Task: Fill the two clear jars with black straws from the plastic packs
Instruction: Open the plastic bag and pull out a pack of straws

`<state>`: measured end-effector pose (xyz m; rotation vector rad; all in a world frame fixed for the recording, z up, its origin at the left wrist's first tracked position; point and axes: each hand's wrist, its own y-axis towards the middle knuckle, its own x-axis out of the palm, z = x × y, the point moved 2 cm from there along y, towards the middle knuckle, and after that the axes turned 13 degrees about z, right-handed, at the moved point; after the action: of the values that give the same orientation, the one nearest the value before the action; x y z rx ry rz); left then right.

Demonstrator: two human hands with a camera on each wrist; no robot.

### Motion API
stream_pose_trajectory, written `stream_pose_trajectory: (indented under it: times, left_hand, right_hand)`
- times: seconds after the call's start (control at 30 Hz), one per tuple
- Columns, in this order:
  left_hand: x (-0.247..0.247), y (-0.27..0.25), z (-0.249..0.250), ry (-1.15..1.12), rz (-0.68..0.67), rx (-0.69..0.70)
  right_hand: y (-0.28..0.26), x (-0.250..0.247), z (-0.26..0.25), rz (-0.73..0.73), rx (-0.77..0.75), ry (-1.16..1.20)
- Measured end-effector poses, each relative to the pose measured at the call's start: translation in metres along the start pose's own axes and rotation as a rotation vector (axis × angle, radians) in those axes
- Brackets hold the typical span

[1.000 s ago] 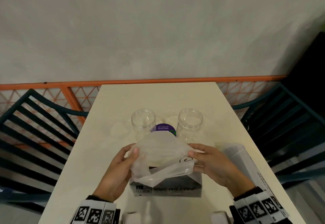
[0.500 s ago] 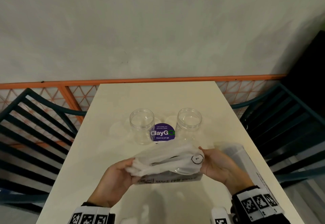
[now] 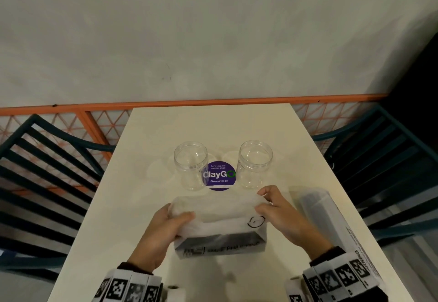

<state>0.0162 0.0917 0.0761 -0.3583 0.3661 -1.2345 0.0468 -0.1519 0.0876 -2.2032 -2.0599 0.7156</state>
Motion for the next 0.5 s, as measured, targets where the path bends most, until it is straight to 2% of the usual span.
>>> stream_pose_trajectory:
  times: [0.07,0.13,0.23,0.3,0.37,0.5]
  left_hand:
    - [-0.005,0.005,-0.002,0.129,0.205,0.075]
    - [-0.01,0.007,-0.001,0.246,0.353,0.174]
    - [-0.017,0.005,0.001,0.432,0.442,0.31]
    - [-0.018,0.005,0.0,0.485,0.398,0.353]
    - [-0.017,0.005,-0.002,0.43,0.323,0.365]
    - [-0.003,-0.003,0.001,0.227,0.057,0.209]
  right_hand:
    - [-0.001,-0.003,0.0,0.126,-0.102,-0.127]
    - [-0.003,-0.007,0.0,0.228,-0.174,-0.18]
    - [0.002,-0.014,0.007,0.332,-0.164,-0.197]
    - [0.004,-0.016,0.012,0.284,-0.095,-0.131]
    - [0.002,-0.012,0.012,0.159,-0.032,0.019]
    - [-0.004,-0.001,0.013,-0.031,0.066,0.202]
